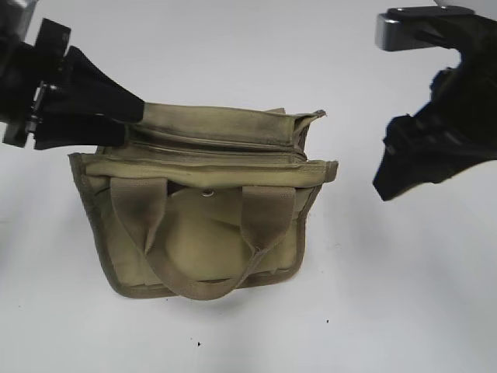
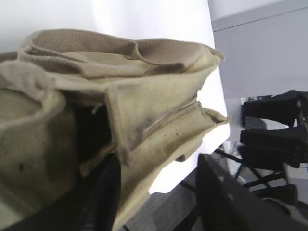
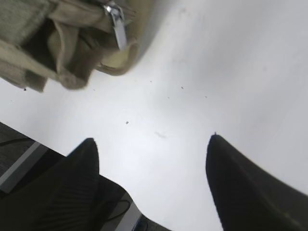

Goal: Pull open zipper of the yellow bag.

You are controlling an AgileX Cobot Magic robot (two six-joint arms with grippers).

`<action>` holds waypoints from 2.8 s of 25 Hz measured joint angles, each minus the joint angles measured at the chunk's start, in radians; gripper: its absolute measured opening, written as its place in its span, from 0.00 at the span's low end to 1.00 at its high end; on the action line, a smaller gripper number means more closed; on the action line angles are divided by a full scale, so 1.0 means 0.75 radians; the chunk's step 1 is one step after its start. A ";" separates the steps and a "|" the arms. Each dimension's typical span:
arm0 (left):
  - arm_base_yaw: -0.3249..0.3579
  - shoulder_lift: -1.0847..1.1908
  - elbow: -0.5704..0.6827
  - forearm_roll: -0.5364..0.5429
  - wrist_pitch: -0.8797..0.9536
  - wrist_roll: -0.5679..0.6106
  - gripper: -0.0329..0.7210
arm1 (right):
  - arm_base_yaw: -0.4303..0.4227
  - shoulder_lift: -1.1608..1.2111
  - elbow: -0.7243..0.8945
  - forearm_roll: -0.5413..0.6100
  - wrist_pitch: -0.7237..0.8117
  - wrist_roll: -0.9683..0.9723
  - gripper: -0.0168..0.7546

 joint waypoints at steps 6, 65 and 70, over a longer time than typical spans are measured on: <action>0.000 -0.370 0.000 0.346 0.026 -0.071 0.59 | 0.000 -0.354 0.324 -0.068 0.030 0.124 0.74; 0.191 -1.927 0.581 1.304 0.077 -0.626 0.59 | -0.612 -1.758 0.814 -0.034 0.071 0.107 0.74; 0.192 -1.956 0.581 1.304 0.078 -0.626 0.59 | -0.628 -1.854 0.815 -0.024 0.065 0.107 0.74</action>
